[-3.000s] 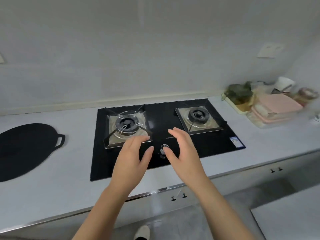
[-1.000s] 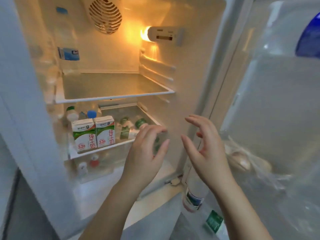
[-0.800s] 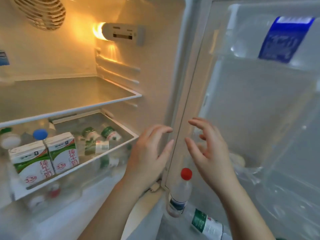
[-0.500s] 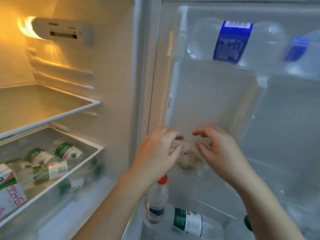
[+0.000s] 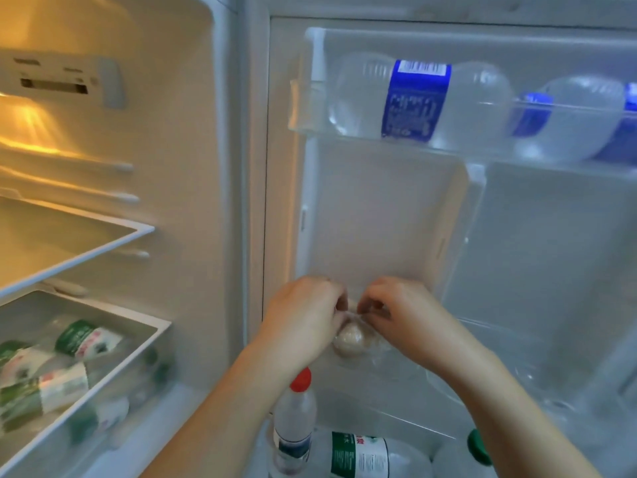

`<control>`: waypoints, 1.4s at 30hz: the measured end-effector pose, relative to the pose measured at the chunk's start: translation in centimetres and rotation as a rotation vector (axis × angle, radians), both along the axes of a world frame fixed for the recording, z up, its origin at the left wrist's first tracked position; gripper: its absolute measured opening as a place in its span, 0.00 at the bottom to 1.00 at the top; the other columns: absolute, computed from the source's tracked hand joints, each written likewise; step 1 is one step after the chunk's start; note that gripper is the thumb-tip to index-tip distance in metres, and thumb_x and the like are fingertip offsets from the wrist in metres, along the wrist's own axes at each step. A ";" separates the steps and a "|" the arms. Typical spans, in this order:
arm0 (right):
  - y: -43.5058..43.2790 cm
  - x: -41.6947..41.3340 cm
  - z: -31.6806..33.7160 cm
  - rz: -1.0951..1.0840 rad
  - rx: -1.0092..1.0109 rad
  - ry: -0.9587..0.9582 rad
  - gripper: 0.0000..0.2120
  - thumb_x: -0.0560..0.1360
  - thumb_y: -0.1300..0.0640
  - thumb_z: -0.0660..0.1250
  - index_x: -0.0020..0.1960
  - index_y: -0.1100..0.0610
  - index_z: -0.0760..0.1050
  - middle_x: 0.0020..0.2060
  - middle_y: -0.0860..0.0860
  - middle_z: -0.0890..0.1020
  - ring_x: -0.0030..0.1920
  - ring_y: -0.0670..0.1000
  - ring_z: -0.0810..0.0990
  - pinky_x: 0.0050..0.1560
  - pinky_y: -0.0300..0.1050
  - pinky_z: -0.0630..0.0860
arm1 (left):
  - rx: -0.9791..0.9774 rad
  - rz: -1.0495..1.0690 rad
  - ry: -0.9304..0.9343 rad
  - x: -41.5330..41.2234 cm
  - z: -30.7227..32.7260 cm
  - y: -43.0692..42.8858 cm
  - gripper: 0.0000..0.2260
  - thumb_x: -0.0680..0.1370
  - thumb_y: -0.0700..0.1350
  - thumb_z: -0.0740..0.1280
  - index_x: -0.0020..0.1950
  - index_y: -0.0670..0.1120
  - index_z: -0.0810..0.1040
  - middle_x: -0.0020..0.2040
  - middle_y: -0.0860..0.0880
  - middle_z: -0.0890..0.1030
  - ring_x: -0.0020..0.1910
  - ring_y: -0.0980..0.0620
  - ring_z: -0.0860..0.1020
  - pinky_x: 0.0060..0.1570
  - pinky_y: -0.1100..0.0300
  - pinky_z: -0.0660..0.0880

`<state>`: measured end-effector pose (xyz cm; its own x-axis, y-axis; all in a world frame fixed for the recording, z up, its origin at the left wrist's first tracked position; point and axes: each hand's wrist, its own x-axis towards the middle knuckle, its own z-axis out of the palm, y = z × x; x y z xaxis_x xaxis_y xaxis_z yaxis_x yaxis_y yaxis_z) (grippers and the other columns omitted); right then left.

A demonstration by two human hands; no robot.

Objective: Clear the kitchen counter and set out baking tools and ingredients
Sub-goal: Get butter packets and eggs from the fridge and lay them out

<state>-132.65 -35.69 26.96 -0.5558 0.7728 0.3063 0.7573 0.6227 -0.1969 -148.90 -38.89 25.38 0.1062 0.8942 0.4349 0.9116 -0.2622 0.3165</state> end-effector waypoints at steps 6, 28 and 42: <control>0.0 0.3 -0.4 -0.005 0.052 0.093 0.06 0.69 0.61 0.68 0.38 0.50 0.75 0.33 0.44 0.75 0.36 0.47 0.74 0.38 0.42 0.70 | 0.025 0.018 -0.030 -0.3 0.2 0.1 0.07 0.74 0.45 0.61 0.51 0.52 0.75 0.46 0.52 0.77 0.50 0.48 0.75 0.44 0.57 0.71; -0.5 0.7 -0.9 -0.048 0.172 0.266 0.06 0.70 0.61 0.67 0.37 0.56 0.71 0.31 0.48 0.75 0.34 0.49 0.72 0.36 0.45 0.68 | 0.137 0.108 -0.058 -0.6 0.1 -0.3 0.06 0.76 0.46 0.58 0.49 0.51 0.73 0.37 0.49 0.79 0.40 0.46 0.76 0.35 0.57 0.68; -1.5 1.7 -0.7 0.009 0.258 0.442 0.17 0.67 0.70 0.58 0.42 0.47 0.67 0.34 0.43 0.71 0.31 0.44 0.67 0.33 0.49 0.71 | 0.243 0.134 -0.352 -2.2 0.8 -1.9 0.05 0.72 0.42 0.57 0.38 0.46 0.72 0.28 0.48 0.73 0.33 0.42 0.73 0.30 0.52 0.69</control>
<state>-130.98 -37.15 26.30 -0.3366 0.6367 0.6938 0.6305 0.6996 -0.3362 -151.10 -40.81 26.21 -0.1955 0.7574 0.6230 0.7901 -0.2548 0.5576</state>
